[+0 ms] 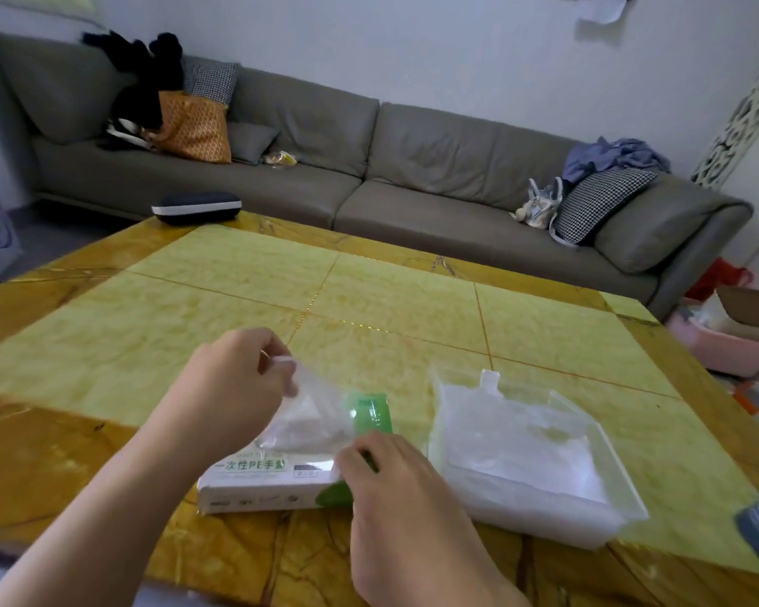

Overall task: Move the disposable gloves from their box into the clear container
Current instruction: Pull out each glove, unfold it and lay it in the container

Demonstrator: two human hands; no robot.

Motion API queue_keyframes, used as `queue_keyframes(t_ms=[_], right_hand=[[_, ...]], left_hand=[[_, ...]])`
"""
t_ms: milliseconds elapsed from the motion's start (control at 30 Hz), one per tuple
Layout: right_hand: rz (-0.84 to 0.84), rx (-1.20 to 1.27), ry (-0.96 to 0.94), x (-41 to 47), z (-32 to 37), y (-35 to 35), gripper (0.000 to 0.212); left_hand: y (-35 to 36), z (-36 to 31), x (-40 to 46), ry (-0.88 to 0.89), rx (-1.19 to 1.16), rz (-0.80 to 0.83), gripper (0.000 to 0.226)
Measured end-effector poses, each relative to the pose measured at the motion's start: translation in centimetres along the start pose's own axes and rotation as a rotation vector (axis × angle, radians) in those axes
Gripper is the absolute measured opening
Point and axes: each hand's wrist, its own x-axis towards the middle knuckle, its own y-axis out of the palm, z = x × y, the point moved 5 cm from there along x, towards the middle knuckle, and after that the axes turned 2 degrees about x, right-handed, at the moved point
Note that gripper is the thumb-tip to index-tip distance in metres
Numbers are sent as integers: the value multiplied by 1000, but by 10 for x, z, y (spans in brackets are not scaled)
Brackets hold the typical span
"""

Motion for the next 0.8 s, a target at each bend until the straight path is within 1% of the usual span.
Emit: queue_keyframes(t_ms=[133,233,400,467,533,567,633,733,800], right_hand=[[10,19,4,1,-3,1,50],[7,47,20,1,-4,3,49],[-18,103,33,-3,-7,-3,49],[-3,86,18,-3,-6,-4,51],[13,80,15,-2,-5,-6,54],[19,76,15,-2,-4,-6,54],[27,67,14,-1,-4,-7,52],[15,89,12,-1,-4,-9,50],[-28,139,47,-3,-5,-13,45]], left_hand=[[1,-4,-1,-6,-209,-22,10],[3,-9,-4,8,-314,-31,19],[16,-22,-12,33,-424,85,25],[16,-26,-13,34,-557,77,26],[14,-29,-13,25,-770,54,28],[13,-30,-13,26,-837,49,27],[12,-34,-14,44,-854,41,25],[11,-36,-16,64,-775,-21,21],[10,-38,-17,64,-740,-47,17]])
